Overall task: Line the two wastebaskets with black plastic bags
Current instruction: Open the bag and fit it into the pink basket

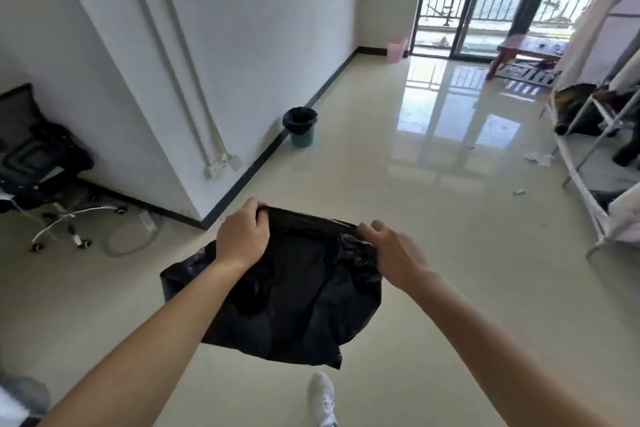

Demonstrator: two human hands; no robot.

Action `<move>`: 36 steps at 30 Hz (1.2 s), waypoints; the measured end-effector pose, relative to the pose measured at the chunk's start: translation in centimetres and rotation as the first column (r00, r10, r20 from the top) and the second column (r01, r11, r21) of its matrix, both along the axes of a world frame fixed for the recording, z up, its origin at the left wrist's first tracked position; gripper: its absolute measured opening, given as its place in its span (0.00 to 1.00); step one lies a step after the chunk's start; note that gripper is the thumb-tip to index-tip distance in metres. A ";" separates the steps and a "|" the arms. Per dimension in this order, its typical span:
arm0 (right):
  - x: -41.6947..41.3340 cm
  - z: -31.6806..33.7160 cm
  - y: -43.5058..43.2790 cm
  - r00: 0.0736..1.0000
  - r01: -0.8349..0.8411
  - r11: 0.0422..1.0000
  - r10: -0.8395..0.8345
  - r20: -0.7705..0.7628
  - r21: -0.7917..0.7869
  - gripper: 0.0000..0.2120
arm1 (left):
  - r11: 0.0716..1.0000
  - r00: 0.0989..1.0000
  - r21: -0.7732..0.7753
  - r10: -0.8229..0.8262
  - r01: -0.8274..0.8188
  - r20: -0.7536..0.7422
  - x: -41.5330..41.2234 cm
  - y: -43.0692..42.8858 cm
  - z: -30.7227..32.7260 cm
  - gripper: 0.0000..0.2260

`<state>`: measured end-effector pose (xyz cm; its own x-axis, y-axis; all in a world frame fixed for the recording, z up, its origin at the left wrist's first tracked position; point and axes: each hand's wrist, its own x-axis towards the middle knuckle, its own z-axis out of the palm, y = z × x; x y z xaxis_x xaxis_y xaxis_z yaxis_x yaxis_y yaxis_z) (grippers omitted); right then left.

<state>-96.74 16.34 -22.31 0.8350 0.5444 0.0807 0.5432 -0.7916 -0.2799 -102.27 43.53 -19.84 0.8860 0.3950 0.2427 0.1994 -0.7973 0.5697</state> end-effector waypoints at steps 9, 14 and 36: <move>23.8 0.2 -9.8 0.966 0.230 0.966 -0.212 0.150 -0.120 0.13 | 0.938 0.949 0.162 -0.315 0.308 0.018 28.2 -8.7 -2.0 0.07; 35.7 2.1 -16.0 0.893 0.442 0.895 -0.434 0.122 -0.054 0.22 | 0.875 0.890 0.179 -0.456 0.451 -0.010 43.1 -15.1 -0.6 0.09; 97.6 0.6 -25.9 0.939 0.339 0.941 -0.339 0.050 0.010 0.14 | 0.922 0.928 0.167 -0.365 0.349 0.078 102.0 -25.8 -0.8 0.06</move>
<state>0.86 -9.59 -21.72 0.9649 0.2297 0.1273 0.2559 -0.9310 -0.2603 -0.25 17.73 -20.62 0.9277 0.0097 0.3733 -0.1687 -0.8810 0.4421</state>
